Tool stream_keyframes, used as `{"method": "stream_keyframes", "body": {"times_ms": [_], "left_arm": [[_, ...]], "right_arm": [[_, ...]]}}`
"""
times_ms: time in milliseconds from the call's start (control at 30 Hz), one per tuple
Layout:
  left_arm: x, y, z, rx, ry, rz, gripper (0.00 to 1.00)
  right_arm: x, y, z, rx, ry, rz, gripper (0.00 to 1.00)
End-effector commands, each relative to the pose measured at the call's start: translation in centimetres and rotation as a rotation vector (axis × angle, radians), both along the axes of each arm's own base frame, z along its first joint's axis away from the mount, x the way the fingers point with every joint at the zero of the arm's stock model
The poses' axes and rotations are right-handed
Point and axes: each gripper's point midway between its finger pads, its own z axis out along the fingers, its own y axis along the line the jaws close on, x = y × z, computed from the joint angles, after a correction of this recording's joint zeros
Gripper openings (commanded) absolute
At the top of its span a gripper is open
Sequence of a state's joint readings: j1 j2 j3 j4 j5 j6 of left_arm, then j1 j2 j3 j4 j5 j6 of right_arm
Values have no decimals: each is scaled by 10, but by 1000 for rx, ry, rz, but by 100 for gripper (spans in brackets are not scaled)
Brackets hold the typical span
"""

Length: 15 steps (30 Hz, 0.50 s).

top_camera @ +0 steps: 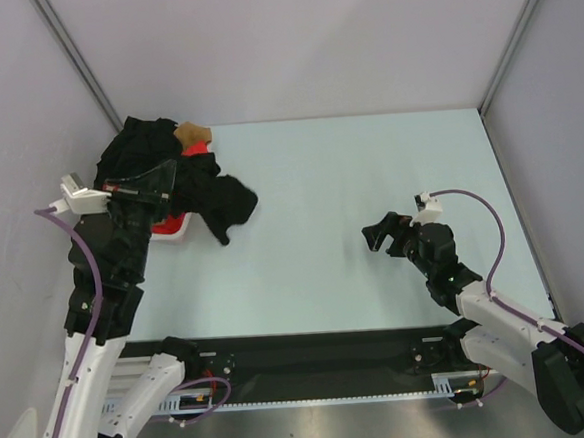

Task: Fold and stack the tank tops
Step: Move the tank top to the center of the board

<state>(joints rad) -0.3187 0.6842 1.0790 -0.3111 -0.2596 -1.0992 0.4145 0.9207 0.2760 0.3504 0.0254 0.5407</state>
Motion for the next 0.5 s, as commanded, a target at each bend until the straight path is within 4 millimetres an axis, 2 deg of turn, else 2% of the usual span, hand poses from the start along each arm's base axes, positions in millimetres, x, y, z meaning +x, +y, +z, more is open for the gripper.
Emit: {"method": "stream_keyframes", "body": {"times_ms": [0,67,200,367,433,467], "left_arm": [[0,5,27,17,-61,30,10],[4,-5,27,25,-64,-14,7],[20,-19,13,33,-23,-60,6],[29,-35,10,89,-20,-125,3],[36,-47,3,105,-1,-159,0],[34,-61,-1,115,5,-198,0]], "right_arm": [[9,3,22,13,-72,2,96],[9,4,22,16,-71,8,96],[9,6,22,16,-68,16,96],[8,5,22,16,-69,14,96],[9,5,22,17,-71,13,96],[9,6,23,18,-72,15,96]]}}
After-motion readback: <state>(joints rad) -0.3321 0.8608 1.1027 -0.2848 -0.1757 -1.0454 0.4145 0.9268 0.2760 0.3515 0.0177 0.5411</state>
